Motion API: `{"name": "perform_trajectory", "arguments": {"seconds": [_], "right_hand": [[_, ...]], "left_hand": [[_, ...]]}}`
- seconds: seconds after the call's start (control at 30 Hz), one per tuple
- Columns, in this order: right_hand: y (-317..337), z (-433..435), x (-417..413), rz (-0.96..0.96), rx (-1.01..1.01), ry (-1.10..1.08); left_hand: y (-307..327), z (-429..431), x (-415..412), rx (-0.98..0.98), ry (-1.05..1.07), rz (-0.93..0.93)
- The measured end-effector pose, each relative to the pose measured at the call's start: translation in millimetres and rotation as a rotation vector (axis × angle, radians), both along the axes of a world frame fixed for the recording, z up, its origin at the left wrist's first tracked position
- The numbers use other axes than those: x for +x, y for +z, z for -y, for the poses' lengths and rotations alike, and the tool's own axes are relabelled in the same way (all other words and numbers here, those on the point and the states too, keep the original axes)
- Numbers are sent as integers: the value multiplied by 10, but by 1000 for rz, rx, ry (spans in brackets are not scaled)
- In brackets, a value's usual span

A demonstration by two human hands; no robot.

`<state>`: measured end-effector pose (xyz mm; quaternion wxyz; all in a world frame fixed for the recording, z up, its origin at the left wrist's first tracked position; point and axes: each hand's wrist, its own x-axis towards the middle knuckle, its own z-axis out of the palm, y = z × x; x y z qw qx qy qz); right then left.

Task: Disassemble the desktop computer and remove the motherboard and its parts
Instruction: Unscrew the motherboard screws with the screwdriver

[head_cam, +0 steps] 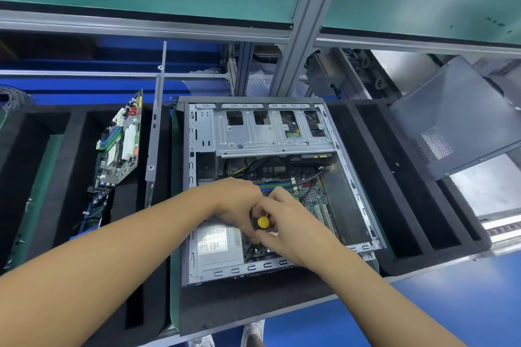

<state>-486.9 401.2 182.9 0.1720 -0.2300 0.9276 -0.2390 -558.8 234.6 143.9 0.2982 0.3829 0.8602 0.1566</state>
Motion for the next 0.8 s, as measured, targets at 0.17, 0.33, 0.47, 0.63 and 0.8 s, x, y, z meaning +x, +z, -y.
{"name": "perform_trajectory", "arguments": {"seconds": [0.17,0.33,0.47,0.63,0.8], "right_hand": [[-12,70,-31,-64,92,-120],[46,47,-71,-10,53,-24],[57,39,-45,55,5,-26],[24,85,-76,-23,24,-138],[44,83,-72,-4,28,-42]], "left_hand": [[-29,0,0,-25,33,-39],[-14,12,-2,-18,26,0],[12,0,27,-17,24,-29],[16,4,47,-26,85,-92],[34,-1,38,-44,69,-70]]}}
